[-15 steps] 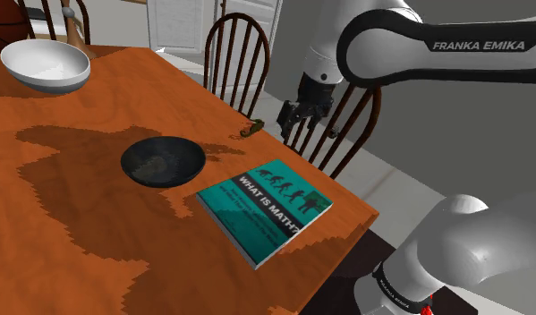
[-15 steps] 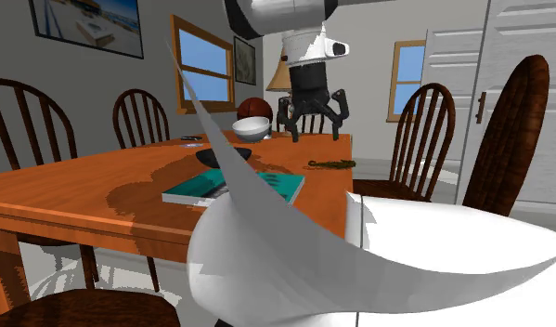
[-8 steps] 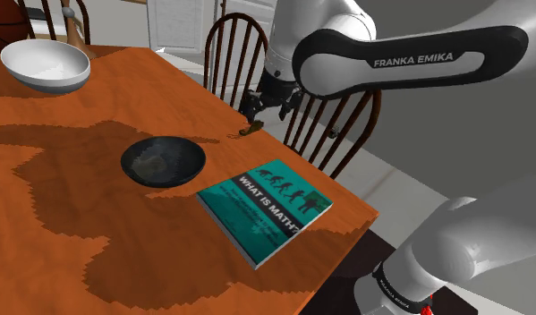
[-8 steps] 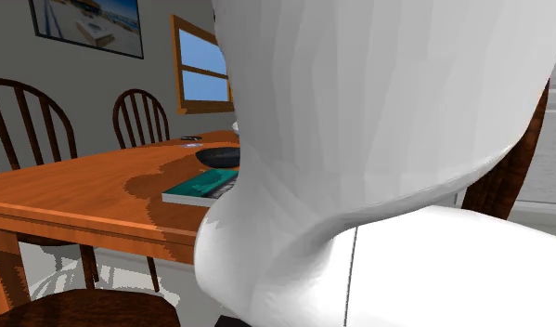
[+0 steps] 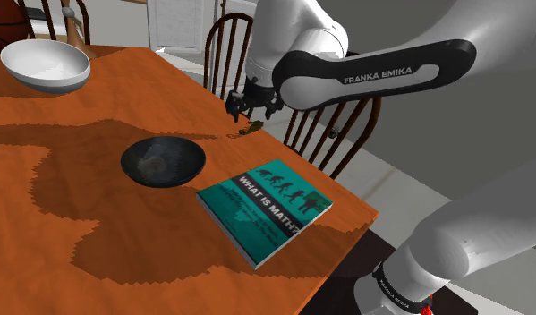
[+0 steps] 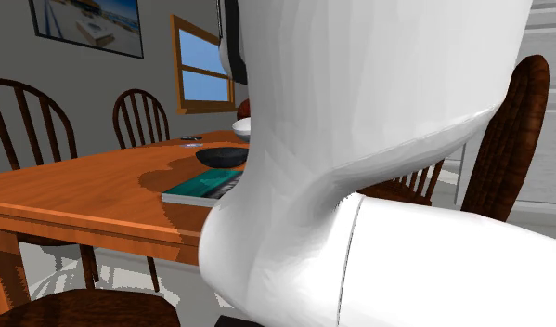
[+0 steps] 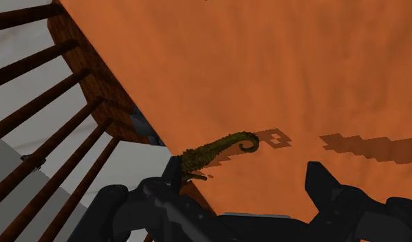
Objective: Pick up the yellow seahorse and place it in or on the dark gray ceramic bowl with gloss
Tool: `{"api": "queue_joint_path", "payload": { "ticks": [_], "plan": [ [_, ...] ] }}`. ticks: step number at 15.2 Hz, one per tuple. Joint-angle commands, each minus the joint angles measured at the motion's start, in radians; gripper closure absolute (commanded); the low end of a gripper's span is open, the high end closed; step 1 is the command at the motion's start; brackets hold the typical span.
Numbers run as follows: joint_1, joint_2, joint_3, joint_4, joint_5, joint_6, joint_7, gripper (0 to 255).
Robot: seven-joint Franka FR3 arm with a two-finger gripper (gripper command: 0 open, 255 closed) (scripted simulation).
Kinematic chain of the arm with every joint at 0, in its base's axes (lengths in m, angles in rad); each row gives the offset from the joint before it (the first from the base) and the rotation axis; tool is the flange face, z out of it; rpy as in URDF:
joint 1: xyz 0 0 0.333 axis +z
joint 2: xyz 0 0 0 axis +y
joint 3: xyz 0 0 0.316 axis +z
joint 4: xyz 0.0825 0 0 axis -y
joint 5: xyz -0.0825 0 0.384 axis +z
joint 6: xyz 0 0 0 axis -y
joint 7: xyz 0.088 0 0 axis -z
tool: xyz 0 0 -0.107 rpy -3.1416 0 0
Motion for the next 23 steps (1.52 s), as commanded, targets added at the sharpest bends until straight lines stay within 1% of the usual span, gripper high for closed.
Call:
{"api": "queue_joint_path", "payload": {
  "ticks": [1, 2, 10, 11, 20, 21, 23],
  "plan": [
    [-0.007, 0.018, 0.003, -0.009, -0.017, 0.024, 0.014, 0],
    [-0.012, 0.031, 0.004, -0.017, -0.029, 0.042, 0.021, 0],
    [-0.012, 0.031, 0.003, -0.017, -0.029, 0.042, 0.021, 0],
    [-0.012, 0.031, 0.003, -0.017, -0.029, 0.042, 0.021, 255],
    [-0.012, 0.031, 0.003, -0.017, -0.029, 0.042, 0.021, 255],
    [-0.012, 0.031, 0.003, -0.017, -0.029, 0.042, 0.021, 0],
    [-0.04, 0.117, -0.029, 0.088, 0.048, -0.037, 0.026, 0]
  ]
}}
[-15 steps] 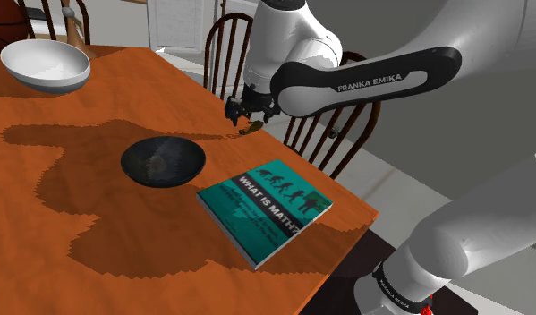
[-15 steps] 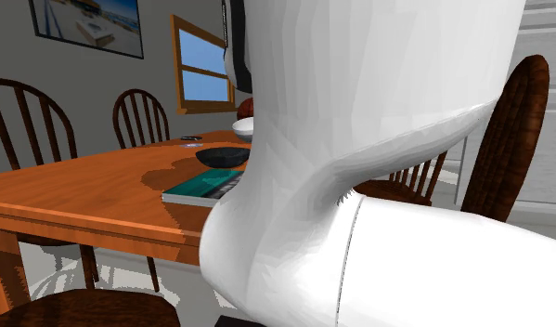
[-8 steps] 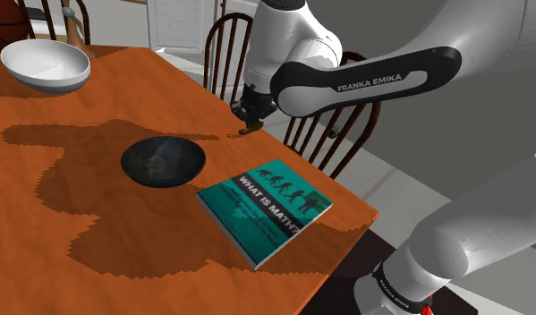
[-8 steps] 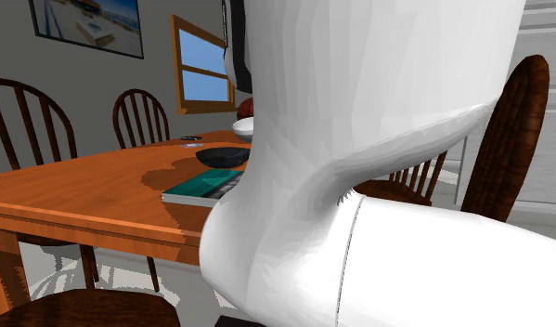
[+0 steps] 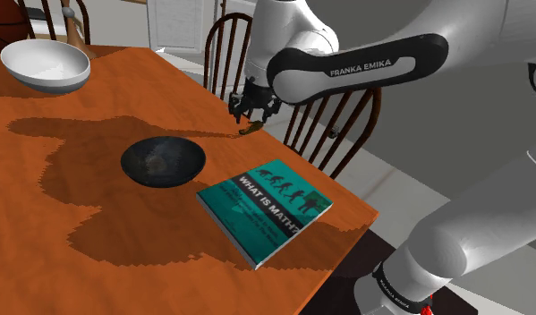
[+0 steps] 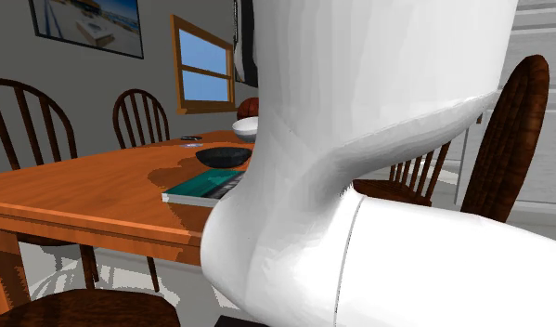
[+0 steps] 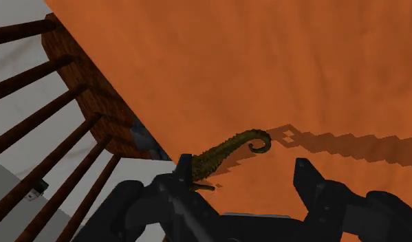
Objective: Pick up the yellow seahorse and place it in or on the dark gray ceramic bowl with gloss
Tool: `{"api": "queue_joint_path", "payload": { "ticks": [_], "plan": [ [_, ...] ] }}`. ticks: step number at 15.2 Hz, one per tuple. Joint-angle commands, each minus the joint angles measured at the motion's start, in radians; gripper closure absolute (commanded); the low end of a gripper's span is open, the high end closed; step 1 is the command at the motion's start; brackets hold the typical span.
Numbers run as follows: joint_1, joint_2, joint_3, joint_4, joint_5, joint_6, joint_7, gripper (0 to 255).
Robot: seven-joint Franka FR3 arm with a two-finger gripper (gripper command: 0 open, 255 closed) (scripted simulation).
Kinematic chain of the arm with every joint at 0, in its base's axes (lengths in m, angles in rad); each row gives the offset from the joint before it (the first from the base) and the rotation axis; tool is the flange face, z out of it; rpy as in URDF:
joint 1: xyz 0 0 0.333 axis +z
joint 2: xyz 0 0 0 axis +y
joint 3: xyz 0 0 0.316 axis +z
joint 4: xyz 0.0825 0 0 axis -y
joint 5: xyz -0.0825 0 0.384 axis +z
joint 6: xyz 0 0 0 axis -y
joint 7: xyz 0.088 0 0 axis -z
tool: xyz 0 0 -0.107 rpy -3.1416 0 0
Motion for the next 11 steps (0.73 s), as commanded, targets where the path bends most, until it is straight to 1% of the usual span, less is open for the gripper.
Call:
{"api": "queue_joint_path", "payload": {
  "ticks": [1, 5, 6, 11],
  "plan": [
    [-0.024, 0.079, -0.027, 0.094, 0.068, -0.071, 0.011, 0],
    [-0.085, 0.237, -0.09, 0.273, 0.219, -0.211, 0.04, 0],
    [-0.095, 0.258, -0.098, 0.294, 0.24, -0.228, 0.045, 0],
    [-0.095, 0.277, -0.099, 0.249, 0.23, -0.166, 0.053, 0]
  ]
}}
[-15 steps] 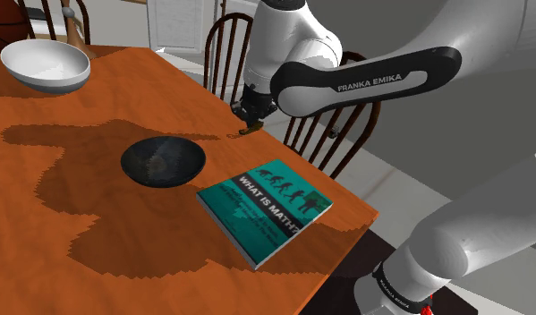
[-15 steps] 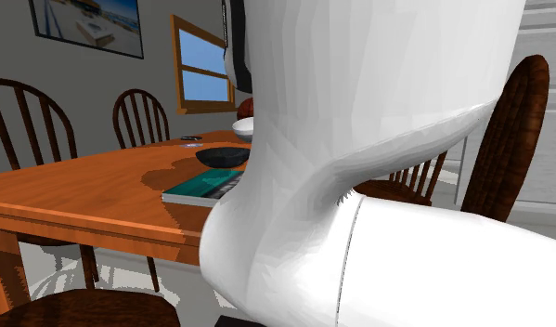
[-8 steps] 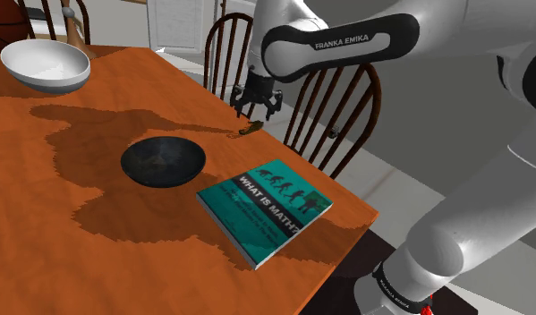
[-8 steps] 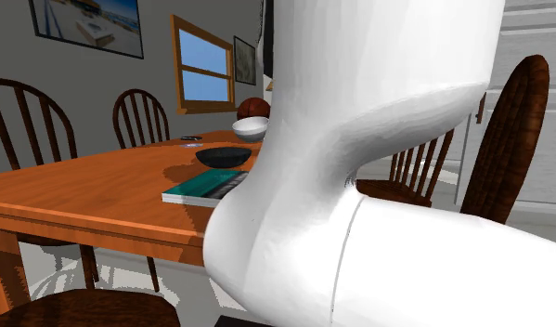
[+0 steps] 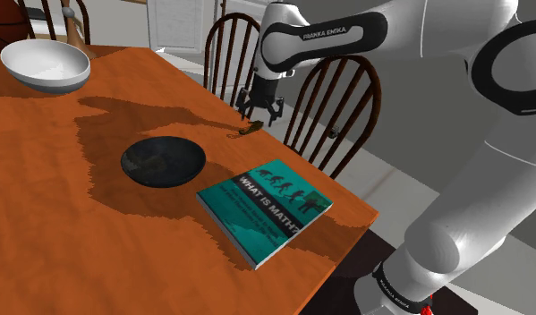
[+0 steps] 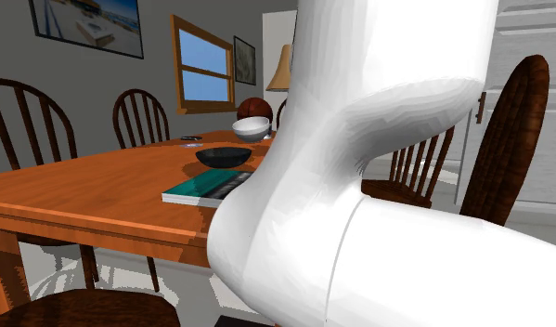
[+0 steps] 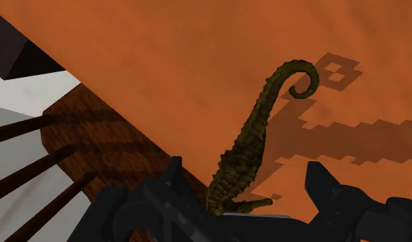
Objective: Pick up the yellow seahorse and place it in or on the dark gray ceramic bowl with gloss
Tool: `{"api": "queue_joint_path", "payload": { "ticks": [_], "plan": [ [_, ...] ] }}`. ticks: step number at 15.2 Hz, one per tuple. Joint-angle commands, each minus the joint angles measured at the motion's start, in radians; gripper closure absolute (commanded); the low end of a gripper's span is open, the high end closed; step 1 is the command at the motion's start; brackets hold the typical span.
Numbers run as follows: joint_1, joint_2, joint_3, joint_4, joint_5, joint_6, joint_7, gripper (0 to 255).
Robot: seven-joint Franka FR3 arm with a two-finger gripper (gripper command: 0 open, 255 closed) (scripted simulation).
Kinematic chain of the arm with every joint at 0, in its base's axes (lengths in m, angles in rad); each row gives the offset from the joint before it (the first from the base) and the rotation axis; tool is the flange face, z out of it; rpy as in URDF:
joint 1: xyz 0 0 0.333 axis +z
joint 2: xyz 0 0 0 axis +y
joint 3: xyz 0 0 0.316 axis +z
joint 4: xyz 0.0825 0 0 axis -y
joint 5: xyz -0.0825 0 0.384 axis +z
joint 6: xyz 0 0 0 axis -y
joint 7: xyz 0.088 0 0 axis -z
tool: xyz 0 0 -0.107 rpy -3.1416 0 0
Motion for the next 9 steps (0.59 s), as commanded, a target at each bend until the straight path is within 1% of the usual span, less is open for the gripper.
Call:
{"api": "queue_joint_path", "payload": {
  "ticks": [1, 3, 9],
  "plan": [
    [0.001, 0.009, 0.0, -0.017, -0.003, 0.024, 0.005, 0],
    [0.001, 0.016, -0.001, -0.029, -0.008, 0.043, 0.008, 0],
    [0.001, 0.016, -0.001, -0.029, -0.008, 0.043, 0.008, 0]
  ]
}}
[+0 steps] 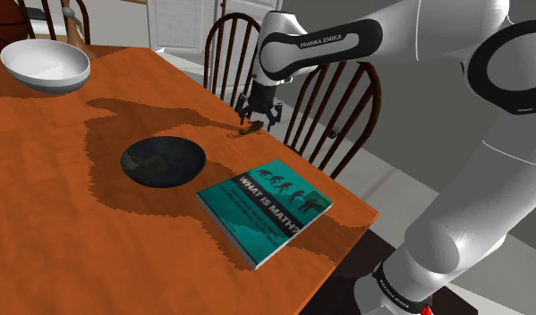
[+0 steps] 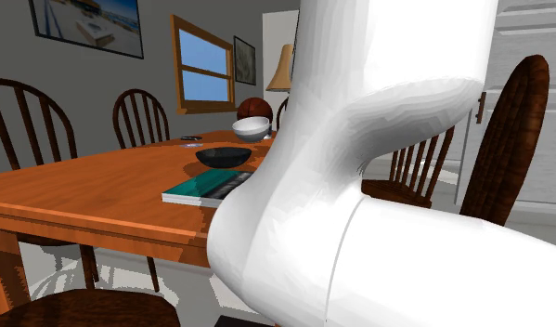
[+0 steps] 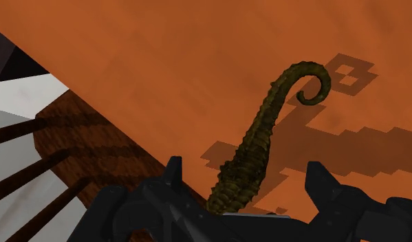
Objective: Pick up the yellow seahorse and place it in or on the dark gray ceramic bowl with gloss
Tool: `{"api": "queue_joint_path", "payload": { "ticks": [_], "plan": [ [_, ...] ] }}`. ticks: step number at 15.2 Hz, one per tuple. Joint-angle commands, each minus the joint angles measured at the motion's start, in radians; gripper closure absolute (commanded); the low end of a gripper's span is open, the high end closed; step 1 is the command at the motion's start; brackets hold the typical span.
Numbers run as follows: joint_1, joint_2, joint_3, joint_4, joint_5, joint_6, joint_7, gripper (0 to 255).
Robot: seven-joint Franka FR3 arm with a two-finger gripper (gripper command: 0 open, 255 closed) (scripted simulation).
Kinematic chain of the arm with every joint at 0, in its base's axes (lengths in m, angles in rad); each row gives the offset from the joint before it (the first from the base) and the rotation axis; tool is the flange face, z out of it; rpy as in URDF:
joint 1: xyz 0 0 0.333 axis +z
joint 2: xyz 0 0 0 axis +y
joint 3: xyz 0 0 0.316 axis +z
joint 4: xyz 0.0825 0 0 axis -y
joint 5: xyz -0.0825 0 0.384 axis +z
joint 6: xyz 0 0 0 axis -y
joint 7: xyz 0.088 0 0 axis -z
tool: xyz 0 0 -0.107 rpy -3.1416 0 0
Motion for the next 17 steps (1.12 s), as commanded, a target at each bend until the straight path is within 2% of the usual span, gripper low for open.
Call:
{"api": "queue_joint_path", "payload": {
  "ticks": [1, 2, 11, 17],
  "plan": [
    [0.0, 0.0, 0.0, 0.0, 0.0, 0.0, 0.0, 0],
    [0.0, 0.0, 0.0, 0.0, 0.0, 0.0, 0.0, 255],
    [0.0, 0.0, 0.0, 0.0, 0.0, 0.0, 0.0, 255],
    [-0.002, -0.022, 0.001, 0.055, 0.013, -0.075, -0.01, 255]
  ]
}}
